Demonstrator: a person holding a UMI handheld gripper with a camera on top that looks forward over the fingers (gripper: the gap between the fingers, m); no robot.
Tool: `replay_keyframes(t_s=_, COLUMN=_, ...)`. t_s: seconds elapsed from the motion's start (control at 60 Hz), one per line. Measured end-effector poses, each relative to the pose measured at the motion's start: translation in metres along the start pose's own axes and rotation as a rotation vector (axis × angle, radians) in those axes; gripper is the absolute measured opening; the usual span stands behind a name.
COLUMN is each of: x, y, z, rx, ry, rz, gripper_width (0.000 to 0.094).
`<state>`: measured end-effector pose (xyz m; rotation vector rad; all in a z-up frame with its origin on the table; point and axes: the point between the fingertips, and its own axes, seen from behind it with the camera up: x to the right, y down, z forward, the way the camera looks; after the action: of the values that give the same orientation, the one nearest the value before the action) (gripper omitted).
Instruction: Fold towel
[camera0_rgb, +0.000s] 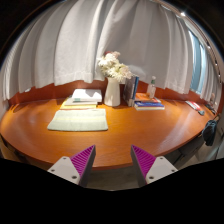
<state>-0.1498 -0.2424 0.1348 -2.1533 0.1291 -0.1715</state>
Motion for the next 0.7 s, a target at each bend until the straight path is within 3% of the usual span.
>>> replay_keyframes(t_s=0.183, x=-0.144, y=0.033, z=0.052, rx=-0.100, ry=-0.163, rz=-0.004, gripper_width=0.0696)
replay_keyframes(t_s=0.367, x=-0.278, y=0.025, z=0.113, rx=-0.148, ry=-0.274, rz=-0.040, gripper_width=0.0705)
replay_keyframes(t_s=0.7, x=-0.381, y=-0.032, z=0.243, rx=-0.156, ry=-0.265, rz=-0.080, gripper_width=0.0696)
